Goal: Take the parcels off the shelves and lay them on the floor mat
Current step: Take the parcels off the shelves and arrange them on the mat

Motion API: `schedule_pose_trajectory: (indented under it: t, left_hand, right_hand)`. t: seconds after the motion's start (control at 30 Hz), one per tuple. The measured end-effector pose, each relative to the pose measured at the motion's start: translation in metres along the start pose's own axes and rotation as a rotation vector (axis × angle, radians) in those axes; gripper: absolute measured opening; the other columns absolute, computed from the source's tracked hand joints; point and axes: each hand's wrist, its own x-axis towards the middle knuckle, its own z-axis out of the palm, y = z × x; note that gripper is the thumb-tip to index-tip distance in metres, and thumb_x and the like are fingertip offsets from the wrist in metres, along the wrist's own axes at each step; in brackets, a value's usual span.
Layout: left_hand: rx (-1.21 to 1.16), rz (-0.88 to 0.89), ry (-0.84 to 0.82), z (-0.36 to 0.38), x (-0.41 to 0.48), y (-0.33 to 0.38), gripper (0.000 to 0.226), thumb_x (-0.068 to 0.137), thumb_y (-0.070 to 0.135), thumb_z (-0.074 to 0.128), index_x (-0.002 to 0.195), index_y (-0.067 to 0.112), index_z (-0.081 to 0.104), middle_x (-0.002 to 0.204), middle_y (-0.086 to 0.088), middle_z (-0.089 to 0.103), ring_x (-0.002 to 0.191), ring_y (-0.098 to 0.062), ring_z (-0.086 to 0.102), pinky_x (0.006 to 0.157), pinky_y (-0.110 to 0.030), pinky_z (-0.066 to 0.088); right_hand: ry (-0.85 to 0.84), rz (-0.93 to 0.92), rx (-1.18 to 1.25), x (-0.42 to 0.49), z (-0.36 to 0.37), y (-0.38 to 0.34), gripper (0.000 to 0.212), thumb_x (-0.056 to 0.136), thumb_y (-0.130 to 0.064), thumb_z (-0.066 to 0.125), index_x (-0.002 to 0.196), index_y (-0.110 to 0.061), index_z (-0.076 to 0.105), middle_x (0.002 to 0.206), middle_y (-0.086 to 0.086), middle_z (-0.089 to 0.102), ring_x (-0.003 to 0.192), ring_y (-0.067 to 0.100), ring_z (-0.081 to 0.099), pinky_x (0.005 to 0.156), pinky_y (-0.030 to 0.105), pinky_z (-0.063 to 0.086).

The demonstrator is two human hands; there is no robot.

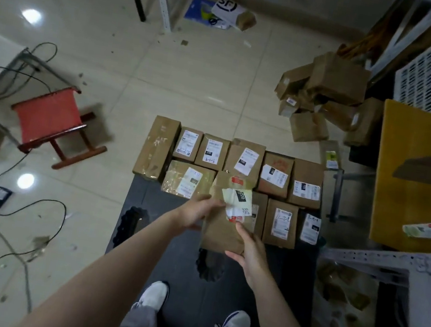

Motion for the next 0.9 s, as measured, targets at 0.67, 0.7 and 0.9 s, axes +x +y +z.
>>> schedule_pose_trajectory:
  t: [0.67,0.7,0.9]
  left_hand:
    - [0.267,-0.118,0.186,-0.025,0.197,-0.139,0.04,0.1,0.03,0.054,0.131,0.005,0.054,0.114,-0.008,0.052,0.103,-0.026,0.051,0.081,-0.036,0.044]
    - [0.279,-0.116,0.179,-0.023,0.208,-0.143,0.04,0.1,0.029,0.053,0.131,0.005,0.054,0.114,-0.009,0.052,0.103,-0.026,0.051,0.081,-0.037,0.045]
    - [0.315,-0.108,0.142,-0.013,0.265,-0.168,0.043,0.099,0.031,0.052,0.135,0.006,0.054,0.118,-0.01,0.055,0.112,-0.031,0.056,0.082,-0.037,0.046]
  right_hand:
    - [0.093,0.089,-0.174,0.256,-0.008,0.183,0.054,0.087,-0.035,0.074,0.132,-0.012,0.055,0.125,0.007,0.057,0.103,0.022,0.058,0.073,0.035,0.059]
    - [0.098,0.077,-0.17,0.266,-0.008,0.189,0.053,0.087,-0.035,0.074,0.132,-0.012,0.055,0.125,0.007,0.057,0.104,0.022,0.058,0.071,0.034,0.059]
    - [0.163,0.025,-0.073,0.328,-0.013,0.212,0.045,0.088,-0.03,0.075,0.125,-0.015,0.053,0.103,-0.005,0.057,0.088,0.01,0.057,0.075,0.037,0.058]
